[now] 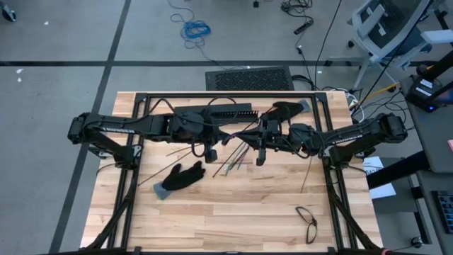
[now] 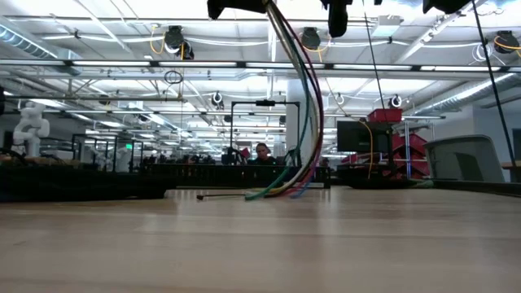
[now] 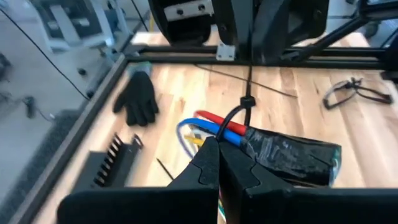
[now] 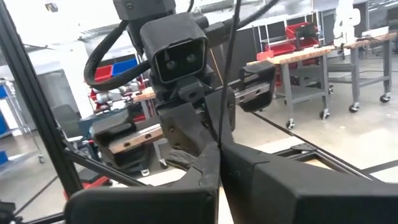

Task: Ziptie cables
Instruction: Wrap the cable wires using a zip tie

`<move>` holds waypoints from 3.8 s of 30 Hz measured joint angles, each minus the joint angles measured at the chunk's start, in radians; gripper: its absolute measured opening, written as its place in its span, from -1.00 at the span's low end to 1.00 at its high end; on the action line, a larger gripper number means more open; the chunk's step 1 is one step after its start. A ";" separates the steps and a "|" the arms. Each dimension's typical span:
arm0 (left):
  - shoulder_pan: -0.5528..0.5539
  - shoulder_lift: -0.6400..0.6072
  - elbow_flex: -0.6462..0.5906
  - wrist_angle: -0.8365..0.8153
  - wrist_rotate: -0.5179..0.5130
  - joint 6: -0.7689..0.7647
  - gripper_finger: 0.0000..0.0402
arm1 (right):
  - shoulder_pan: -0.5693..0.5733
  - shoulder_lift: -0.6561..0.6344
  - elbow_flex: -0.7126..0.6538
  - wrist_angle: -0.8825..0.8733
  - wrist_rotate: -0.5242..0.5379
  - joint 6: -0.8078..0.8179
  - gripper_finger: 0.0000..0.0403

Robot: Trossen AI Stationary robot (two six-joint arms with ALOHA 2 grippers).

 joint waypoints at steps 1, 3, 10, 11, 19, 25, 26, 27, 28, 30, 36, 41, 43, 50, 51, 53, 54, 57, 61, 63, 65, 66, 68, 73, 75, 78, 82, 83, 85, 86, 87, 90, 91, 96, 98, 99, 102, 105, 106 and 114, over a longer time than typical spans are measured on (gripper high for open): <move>0.000 0.000 0.000 -0.016 0.013 -0.021 -1.00 | -0.003 0.000 0.000 -0.002 0.000 -0.005 -1.00; -0.001 -0.001 0.000 -0.032 0.046 -0.061 -1.00 | -0.009 -0.002 0.000 -0.005 0.000 -0.011 -1.00; -0.011 0.000 -0.002 -0.026 0.078 -0.221 -1.00 | -0.030 -0.007 0.000 0.002 0.001 -0.011 -1.00; -0.012 0.000 -0.003 -0.019 0.078 -0.242 -1.00 | -0.030 -0.008 0.000 0.007 0.010 -0.011 -1.00; -0.001 0.002 -0.006 0.020 -0.040 -0.155 -1.00 | -0.031 -0.011 0.001 0.031 0.043 0.002 -1.00; 0.022 0.003 -0.007 0.114 -0.047 0.003 -1.00 | -0.030 -0.016 0.006 0.057 0.046 0.037 -1.00; 0.026 0.003 -0.007 0.129 -0.047 0.005 -1.00 | -0.031 -0.016 0.006 0.067 0.042 0.045 -1.00; 0.027 0.003 -0.007 0.142 -0.047 0.003 -1.00 | -0.035 -0.016 0.006 0.077 0.021 0.049 -1.00; 0.027 0.003 -0.007 0.154 -0.048 0.000 -1.00 | -0.040 -0.016 0.006 0.091 -0.011 0.056 -1.00; 0.026 0.003 -0.007 0.178 -0.045 0.000 -1.00 | -0.056 -0.006 0.006 0.140 -0.095 0.085 -1.00; -0.005 0.003 -0.007 0.241 0.033 -0.002 -1.00 | -0.122 0.073 0.008 0.316 -0.314 0.199 -1.00; -0.045 -0.001 -0.007 0.229 0.074 -0.002 -1.00 | -0.156 0.148 0.053 0.351 -0.476 0.271 -1.00; -0.057 -0.002 -0.007 0.230 0.074 -0.004 -1.00 | -0.163 0.159 0.072 0.346 -0.492 0.275 -1.00; -0.074 0.008 -0.005 0.221 0.028 -0.052 -1.00 | -0.175 0.131 0.077 0.315 -0.493 0.256 -1.00; -0.074 0.014 -0.004 0.232 0.026 -0.071 -1.00 | -0.175 0.124 0.077 0.312 -0.478 0.247 -1.00; -0.079 0.021 -0.026 0.280 0.028 -0.112 -1.00 | -0.181 0.114 0.077 0.302 -0.471 0.226 -1.00; -0.086 0.022 -0.055 0.333 0.032 -0.139 -1.00 | -0.184 0.108 0.077 0.289 -0.471 0.225 -1.00; -0.105 0.023 -0.169 0.527 0.032 -0.240 -1.00 | -0.190 0.096 0.076 0.243 -0.469 0.212 -1.00; -0.124 -0.007 -0.309 0.755 -0.012 -0.374 -1.00 | -0.194 0.073 0.075 0.206 -0.430 0.184 -1.00; -0.137 -0.038 -0.358 0.802 -0.058 -0.413 -1.00 | -0.195 0.055 0.075 0.188 -0.406 0.164 -1.00; -0.151 -0.057 -0.384 0.801 -0.112 -0.428 -1.00 | -0.200 0.043 0.075 0.168 -0.396 0.157 -1.00; -0.155 -0.060 -0.389 0.795 -0.135 -0.437 -1.00 | -0.201 0.041 0.075 0.158 -0.390 0.154 -1.00; -0.158 -0.060 -0.391 0.795 -0.145 -0.439 -1.00 | -0.201 0.040 0.075 0.140 -0.384 0.154 -1.00; -0.158 -0.055 -0.391 0.793 -0.156 -0.439 -1.00 | -0.200 0.039 0.075 0.137 -0.363 0.153 -1.00; -0.158 -0.055 -0.391 0.799 -0.156 -0.426 -1.00 | -0.200 0.038 0.075 0.136 -0.362 0.151 -1.00; -0.148 -0.054 -0.392 0.798 -0.155 -0.397 -1.00 | -0.200 0.037 0.077 0.114 -0.356 0.155 -1.00; -0.127 -0.053 -0.392 0.785 -0.152 -0.386 -1.00 | -0.200 0.036 0.077 0.104 -0.353 0.145 -1.00; -0.121 -0.053 -0.392 0.782 -0.152 -0.383 -1.00 | -0.200 0.036 0.077 0.103 -0.346 0.142 -1.00; -0.109 -0.053 -0.392 0.779 -0.151 -0.347 -1.00 | -0.200 0.036 0.078 0.097 -0.344 0.145 -1.00; -0.106 -0.053 -0.393 0.779 -0.151 -0.318 -1.00 | -0.201 0.035 0.079 0.090 -0.344 0.146 -1.00; -0.102 -0.053 -0.393 0.778 -0.152 -0.289 -1.00 | -0.201 0.035 0.079 0.084 -0.344 0.146 -1.00; -0.086 -0.053 -0.393 0.775 -0.152 -0.263 -0.96 | -0.201 0.035 0.079 0.073 -0.344 0.146 -1.00; -0.081 -0.053 -0.393 0.774 -0.148 -0.265 -0.91 | -0.201 0.035 0.079 0.072 -0.344 0.146 -1.00; -0.070 -0.053 -0.393 0.730 -0.143 -0.287 -0.56 | -0.200 0.035 0.079 0.053 -0.351 0.146 -1.00; -0.068 -0.053 -0.393 0.718 -0.143 -0.285 -0.39 | -0.200 0.035 0.079 0.044 -0.354 0.146 -1.00; -0.068 -0.053 -0.393 0.711 -0.143 -0.284 -0.31 | -0.200 0.035 0.079 0.038 -0.354 0.146 -1.00; -0.066 -0.054 -0.392 0.673 -0.144 -0.274 -0.10 | -0.200 0.035 0.079 0.006 -0.355 0.143 -1.00; -0.064 -0.054 -0.392 0.651 -0.156 -0.262 0.06 | -0.200 0.035 0.079 -0.011 -0.356 0.141 -1.00; -0.064 -0.053 -0.392 0.651 -0.156 -0.263 0.11 | -0.200 0.035 0.079 -0.014 -0.355 0.140 -1.00; -0.058 -0.054 -0.392 0.579 -0.154 -0.264 0.35 | -0.200 0.037 0.079 -0.067 -0.356 0.135 -1.00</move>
